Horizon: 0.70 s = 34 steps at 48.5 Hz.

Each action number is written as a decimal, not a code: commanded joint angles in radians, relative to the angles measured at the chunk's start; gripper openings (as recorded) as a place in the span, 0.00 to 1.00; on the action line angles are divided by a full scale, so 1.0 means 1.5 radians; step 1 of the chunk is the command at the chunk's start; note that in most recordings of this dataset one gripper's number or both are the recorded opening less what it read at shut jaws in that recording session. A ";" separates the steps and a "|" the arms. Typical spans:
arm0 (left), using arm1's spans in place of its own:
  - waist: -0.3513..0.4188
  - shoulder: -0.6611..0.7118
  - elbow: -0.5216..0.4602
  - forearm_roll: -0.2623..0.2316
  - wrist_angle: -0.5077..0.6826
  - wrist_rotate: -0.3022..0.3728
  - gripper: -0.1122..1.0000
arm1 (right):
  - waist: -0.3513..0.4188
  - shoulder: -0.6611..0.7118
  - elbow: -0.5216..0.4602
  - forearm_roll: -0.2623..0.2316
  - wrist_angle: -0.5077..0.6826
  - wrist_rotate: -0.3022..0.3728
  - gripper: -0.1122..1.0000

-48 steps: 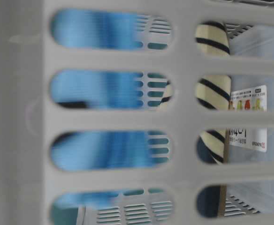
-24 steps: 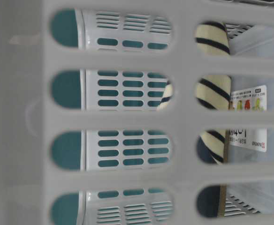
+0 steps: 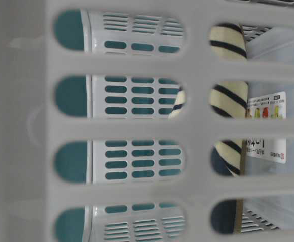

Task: Pick up the blue cloth from the shopping basket with the left arm.
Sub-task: 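Lift the blue cloth upward with the left gripper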

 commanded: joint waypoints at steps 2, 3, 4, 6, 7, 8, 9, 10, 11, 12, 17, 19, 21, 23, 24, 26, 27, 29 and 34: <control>-0.002 -0.053 0.036 0.002 -0.038 0.000 0.21 | 0.000 0.003 -0.005 0.002 -0.007 0.002 0.79; -0.002 -0.058 0.045 0.002 -0.043 -0.001 0.21 | 0.000 0.002 -0.005 0.002 -0.007 0.002 0.79; -0.002 -0.064 0.053 0.003 -0.047 -0.002 0.21 | 0.000 0.002 -0.005 0.002 -0.007 0.002 0.79; -0.002 -0.079 0.074 0.002 -0.059 -0.003 0.21 | 0.000 0.002 -0.004 0.002 -0.007 0.002 0.79; -0.002 -0.084 0.081 0.002 -0.064 -0.003 0.21 | 0.000 0.002 -0.005 0.002 -0.007 0.002 0.79; -0.002 -0.088 0.089 0.002 -0.069 -0.002 0.21 | -0.001 0.003 -0.005 0.002 -0.007 0.002 0.79; -0.002 -0.092 0.097 0.002 -0.074 -0.001 0.21 | -0.002 0.002 -0.004 0.002 -0.007 0.002 0.79; -0.002 -0.097 0.102 0.002 -0.078 -0.001 0.21 | -0.003 0.003 -0.005 0.002 -0.007 0.002 0.79; -0.002 -0.101 0.108 0.002 -0.082 -0.001 0.21 | -0.004 0.002 -0.005 0.002 -0.007 0.002 0.79; -0.002 -0.105 0.112 0.002 -0.085 -0.001 0.21 | -0.006 0.002 -0.005 0.002 -0.007 0.002 0.79; -0.002 -0.120 0.131 0.002 -0.091 0.000 0.21 | -0.006 0.002 -0.005 0.002 -0.009 0.002 0.79; -0.002 -0.124 0.135 0.002 -0.092 -0.001 0.21 | -0.006 0.002 -0.004 0.002 -0.010 0.002 0.79; -0.002 -0.126 0.139 0.002 -0.092 -0.001 0.21 | -0.006 0.002 -0.004 0.002 -0.011 0.002 0.79; -0.002 -0.129 0.141 0.002 -0.093 -0.001 0.21 | -0.006 0.002 -0.004 0.002 -0.011 0.002 0.79; -0.002 -0.129 0.142 0.002 -0.094 -0.001 0.21 | -0.006 0.003 -0.005 0.002 -0.011 0.002 0.79; -0.002 -0.129 0.142 0.002 -0.096 0.000 0.21 | -0.006 0.002 -0.005 0.002 -0.011 0.002 0.79; -0.002 -0.129 0.142 0.002 -0.097 0.000 0.21 | -0.006 0.002 -0.005 0.002 -0.011 0.002 0.79; -0.001 -0.128 0.143 0.002 -0.100 0.000 0.21 | -0.006 0.002 -0.004 0.002 -0.011 0.002 0.79; 0.000 -0.126 0.142 0.002 -0.104 0.000 0.21 | -0.006 0.002 -0.004 0.002 -0.011 0.002 0.79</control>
